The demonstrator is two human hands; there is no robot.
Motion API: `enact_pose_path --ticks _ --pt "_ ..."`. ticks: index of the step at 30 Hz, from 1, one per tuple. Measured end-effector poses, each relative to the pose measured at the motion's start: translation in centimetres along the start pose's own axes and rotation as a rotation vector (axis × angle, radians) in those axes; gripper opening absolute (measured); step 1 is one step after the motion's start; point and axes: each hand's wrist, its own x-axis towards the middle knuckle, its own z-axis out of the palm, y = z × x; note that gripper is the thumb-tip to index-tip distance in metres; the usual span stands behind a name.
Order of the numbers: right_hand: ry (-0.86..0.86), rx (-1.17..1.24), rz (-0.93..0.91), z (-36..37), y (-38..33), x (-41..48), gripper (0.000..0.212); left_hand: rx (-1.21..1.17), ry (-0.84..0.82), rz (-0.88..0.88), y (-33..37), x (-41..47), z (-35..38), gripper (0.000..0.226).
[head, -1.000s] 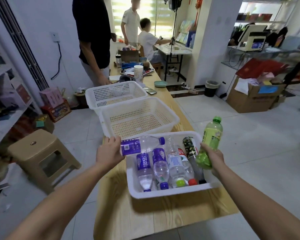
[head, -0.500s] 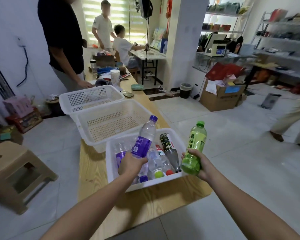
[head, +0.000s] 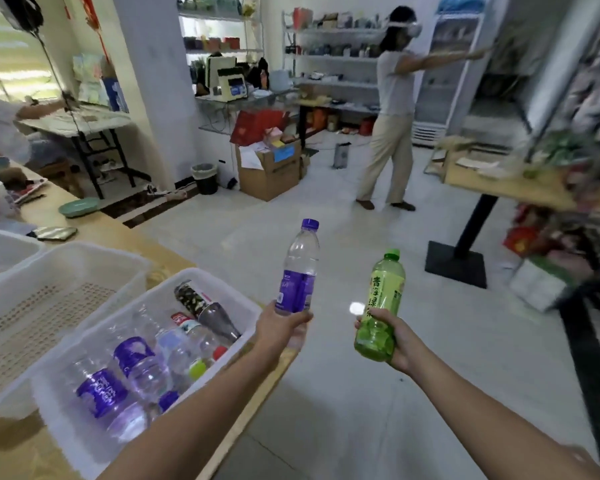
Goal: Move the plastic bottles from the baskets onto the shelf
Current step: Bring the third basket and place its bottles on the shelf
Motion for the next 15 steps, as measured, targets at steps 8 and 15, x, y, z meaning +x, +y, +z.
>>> enact_pose_path --ticks 8,15 --pt "0.342 0.176 -0.327 -7.7 -1.2 -9.3 0.063 -0.088 -0.588 -0.038 4.7 -0.6 8.8 0.028" --pt "0.6 0.474 -0.614 -10.3 5.5 -20.1 0.047 0.185 -1.084 0.046 4.9 -3.8 14.1 0.036"
